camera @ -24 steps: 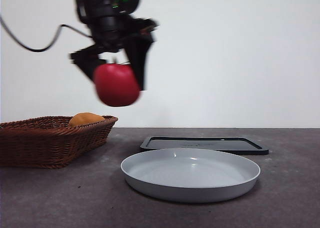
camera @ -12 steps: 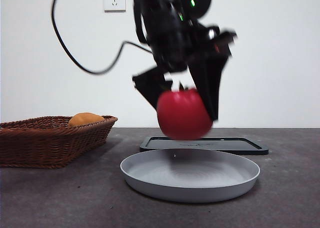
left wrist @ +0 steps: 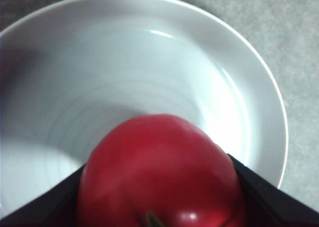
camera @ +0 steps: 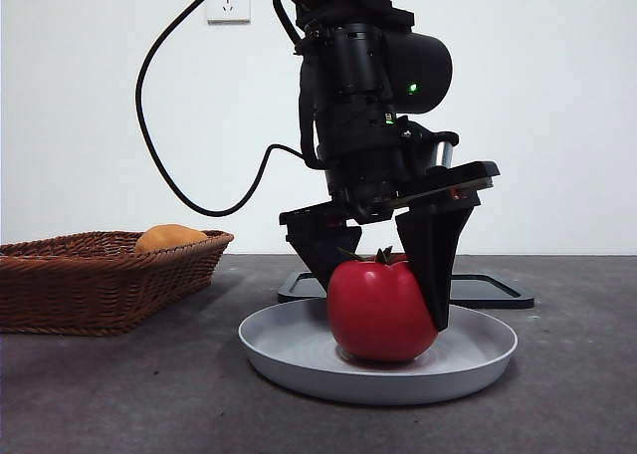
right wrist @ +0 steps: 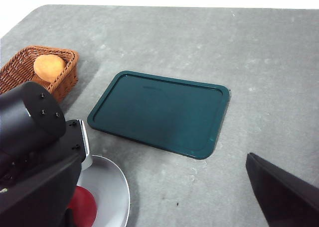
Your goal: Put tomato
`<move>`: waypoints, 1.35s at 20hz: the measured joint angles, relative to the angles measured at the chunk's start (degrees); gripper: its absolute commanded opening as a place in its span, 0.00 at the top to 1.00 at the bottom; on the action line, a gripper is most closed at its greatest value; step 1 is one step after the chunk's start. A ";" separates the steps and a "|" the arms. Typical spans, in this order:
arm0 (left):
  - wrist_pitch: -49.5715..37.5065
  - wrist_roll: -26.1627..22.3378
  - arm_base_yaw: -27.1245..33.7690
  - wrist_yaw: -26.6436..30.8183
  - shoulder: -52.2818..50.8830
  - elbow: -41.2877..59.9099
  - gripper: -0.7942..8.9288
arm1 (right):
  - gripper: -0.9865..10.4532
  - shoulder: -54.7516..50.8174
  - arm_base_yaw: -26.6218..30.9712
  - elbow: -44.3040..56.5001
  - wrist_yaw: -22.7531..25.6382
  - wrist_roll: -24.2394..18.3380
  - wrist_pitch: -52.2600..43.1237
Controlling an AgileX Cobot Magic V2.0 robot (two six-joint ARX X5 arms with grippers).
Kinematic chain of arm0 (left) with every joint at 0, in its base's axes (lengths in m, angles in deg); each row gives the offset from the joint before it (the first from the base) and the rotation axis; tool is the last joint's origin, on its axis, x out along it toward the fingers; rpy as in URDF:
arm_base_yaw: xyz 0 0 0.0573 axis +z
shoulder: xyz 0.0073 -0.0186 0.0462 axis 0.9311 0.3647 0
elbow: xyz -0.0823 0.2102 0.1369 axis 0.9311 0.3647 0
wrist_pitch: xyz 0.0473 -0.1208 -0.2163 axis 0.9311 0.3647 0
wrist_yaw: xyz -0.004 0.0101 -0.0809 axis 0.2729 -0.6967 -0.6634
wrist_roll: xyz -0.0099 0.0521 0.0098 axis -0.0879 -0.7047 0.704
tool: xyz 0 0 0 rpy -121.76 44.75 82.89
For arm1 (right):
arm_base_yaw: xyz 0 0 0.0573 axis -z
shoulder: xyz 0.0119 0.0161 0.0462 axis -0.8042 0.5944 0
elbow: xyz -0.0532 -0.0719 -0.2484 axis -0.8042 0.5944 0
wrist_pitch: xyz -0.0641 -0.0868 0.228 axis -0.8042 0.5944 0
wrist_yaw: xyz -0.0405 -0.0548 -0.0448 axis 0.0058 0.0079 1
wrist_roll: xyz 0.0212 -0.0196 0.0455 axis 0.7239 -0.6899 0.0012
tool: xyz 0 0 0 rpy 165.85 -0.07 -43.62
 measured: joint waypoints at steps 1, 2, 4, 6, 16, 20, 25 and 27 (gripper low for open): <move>0.02 0.02 0.00 0.00 0.00 0.00 0.70 | 0.38 0.00 0.00 0.00 0.02 0.00 0.00; 0.09 0.20 0.00 0.00 0.00 0.00 0.57 | 0.38 0.00 0.00 0.00 0.02 0.00 0.00; 0.31 0.70 0.00 0.02 0.00 0.00 0.32 | 0.38 0.00 0.00 0.00 0.02 0.00 0.00; 1.46 0.90 0.00 0.17 0.09 0.00 0.18 | 0.38 0.00 0.00 0.00 0.02 0.00 0.02; 11.65 -0.44 1.25 0.11 -4.22 -8.66 0.18 | 0.38 0.00 0.00 0.00 0.02 0.00 0.02; 16.72 -2.86 1.60 3.63 -11.93 -8.70 0.18 | 0.38 0.00 0.00 0.00 0.02 0.00 0.02; 19.45 -3.10 4.66 5.38 -22.16 -8.70 0.18 | 0.38 0.00 0.00 0.00 0.02 0.00 0.00; 18.93 -3.10 4.85 7.80 -26.80 -8.52 0.18 | 0.38 0.00 0.00 0.00 0.02 0.00 0.00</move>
